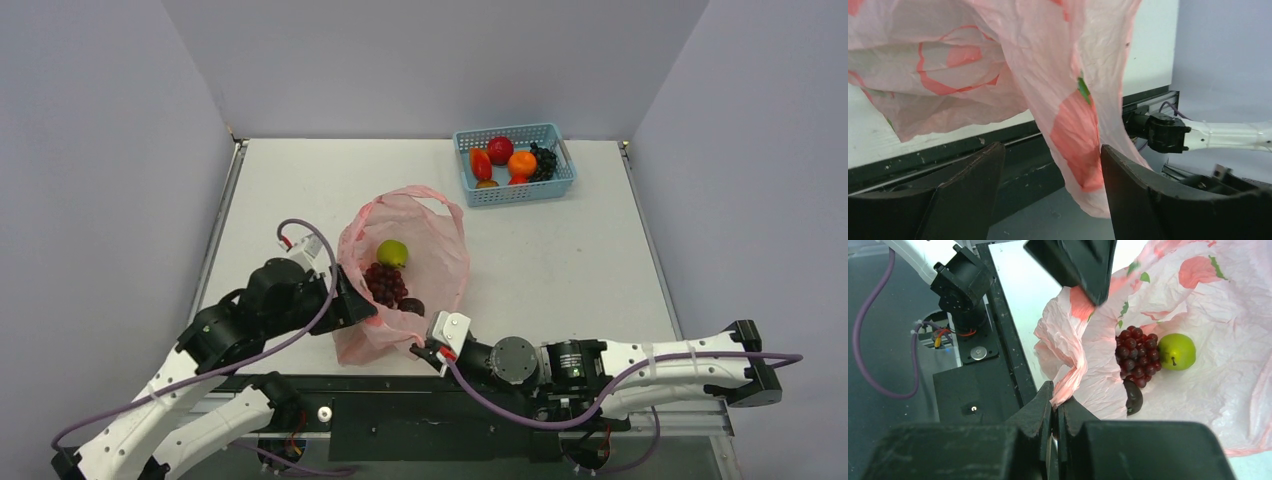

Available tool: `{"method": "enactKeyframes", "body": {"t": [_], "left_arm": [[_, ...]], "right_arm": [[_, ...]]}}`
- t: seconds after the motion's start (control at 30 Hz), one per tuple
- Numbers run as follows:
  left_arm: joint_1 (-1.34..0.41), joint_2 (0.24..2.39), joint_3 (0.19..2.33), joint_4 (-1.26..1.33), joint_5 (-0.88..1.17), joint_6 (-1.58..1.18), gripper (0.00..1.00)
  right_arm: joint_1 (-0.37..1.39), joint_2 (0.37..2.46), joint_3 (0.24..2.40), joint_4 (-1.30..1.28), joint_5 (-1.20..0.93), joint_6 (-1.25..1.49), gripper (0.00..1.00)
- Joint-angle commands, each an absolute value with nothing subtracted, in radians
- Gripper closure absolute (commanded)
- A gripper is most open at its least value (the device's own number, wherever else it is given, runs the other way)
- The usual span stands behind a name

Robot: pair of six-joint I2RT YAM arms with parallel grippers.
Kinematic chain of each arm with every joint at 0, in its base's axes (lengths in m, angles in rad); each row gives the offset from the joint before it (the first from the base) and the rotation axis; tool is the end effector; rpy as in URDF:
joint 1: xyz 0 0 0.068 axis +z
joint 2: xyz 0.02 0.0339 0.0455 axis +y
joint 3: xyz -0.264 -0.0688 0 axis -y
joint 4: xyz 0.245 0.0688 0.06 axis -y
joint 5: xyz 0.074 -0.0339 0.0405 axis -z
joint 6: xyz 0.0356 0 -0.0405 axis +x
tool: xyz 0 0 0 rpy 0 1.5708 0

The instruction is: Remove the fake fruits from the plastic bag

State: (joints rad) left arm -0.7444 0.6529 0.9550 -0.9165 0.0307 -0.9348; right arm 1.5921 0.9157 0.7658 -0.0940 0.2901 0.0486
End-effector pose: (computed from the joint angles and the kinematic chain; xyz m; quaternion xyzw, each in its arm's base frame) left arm 0.0845 -0.0793 0.3409 -0.0774 0.8844 -0.3516 0.2971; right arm 0.0056 0.2155 0.3195 -0.4799 0.6208 0.3680 0.4989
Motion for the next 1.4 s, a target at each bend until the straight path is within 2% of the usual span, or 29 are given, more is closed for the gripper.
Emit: {"method": "enactKeyframes", "body": {"t": [0.0,0.17,0.2,0.23,0.27,0.3,0.37,0.43,0.53,0.63,0.7,0.73,0.77,0.8,0.83,0.9,0.97,1.17,1.27,1.37], "left_arm": [[-0.742,0.702,0.931,-0.829,0.103,-0.998,0.32],[-0.743,0.759,0.908,-0.724,0.157,-1.038,0.34],[-0.741,0.765,0.896,-0.657,0.165,-1.040,0.46],[-0.741,0.766,0.881,-0.617,0.181,-1.046,0.53],[-0.741,0.761,0.871,-0.526,0.189,-1.051,0.73],[-0.742,0.747,0.844,-0.418,0.198,-1.063,0.86],[-0.741,0.703,0.772,-0.236,0.190,-1.094,1.00],[-0.740,0.644,0.685,-0.071,0.152,-1.116,1.00],[-0.737,0.571,0.603,0.040,0.098,-1.094,1.00],[-0.736,0.481,0.539,0.071,0.091,-1.076,1.00],[-0.736,0.437,0.501,0.074,0.106,-1.082,1.00],[-0.735,0.424,0.484,0.068,0.118,-1.085,1.00],[-0.736,0.404,0.479,0.040,0.124,-1.085,1.00],[-0.736,0.395,0.472,0.022,0.140,-1.080,1.00],[-0.736,0.377,0.470,-0.018,0.148,-1.075,1.00],[-0.737,0.351,0.467,-0.084,0.171,-1.054,1.00],[-0.737,0.331,0.472,-0.137,0.198,-1.016,1.00],[-0.736,0.319,0.517,-0.305,0.217,-0.913,1.00],[-0.735,0.318,0.509,-0.344,0.212,-0.904,1.00],[-0.735,0.317,0.495,-0.341,0.215,-0.900,1.00]], "right_arm": [[1.603,0.926,0.844,-0.114,0.326,0.008,1.00],[1.617,0.942,0.878,-0.150,0.334,-0.043,1.00],[1.632,0.951,0.884,-0.152,0.336,-0.053,1.00],[1.654,0.956,0.887,-0.156,0.348,-0.059,1.00],[1.669,0.971,0.891,-0.157,0.357,-0.070,1.00],[1.710,0.993,0.886,-0.149,0.402,-0.081,1.00],[1.791,1.044,0.859,-0.106,0.538,-0.098,1.00],[1.869,1.125,0.819,-0.032,0.726,-0.114,1.00],[1.949,1.269,0.762,0.153,0.970,-0.153,1.00],[1.979,1.413,0.752,0.210,1.022,-0.153,1.00],[1.975,1.425,0.766,0.177,0.978,-0.098,1.00],[1.966,1.398,0.767,0.154,0.894,-0.066,0.94],[1.959,1.380,0.774,0.138,0.841,-0.047,0.80],[1.943,1.341,0.786,0.078,0.756,-0.014,0.74],[1.938,1.321,0.804,0.051,0.718,0.007,0.55],[1.927,1.242,0.817,-0.055,0.607,0.043,0.37],[1.912,1.150,0.806,-0.098,0.440,0.072,0.27],[1.841,0.842,0.759,-0.225,0.295,0.185,0.19],[1.744,0.702,0.762,-0.247,0.249,0.236,0.18],[1.566,0.671,0.788,-0.255,0.205,0.299,0.14]]}}
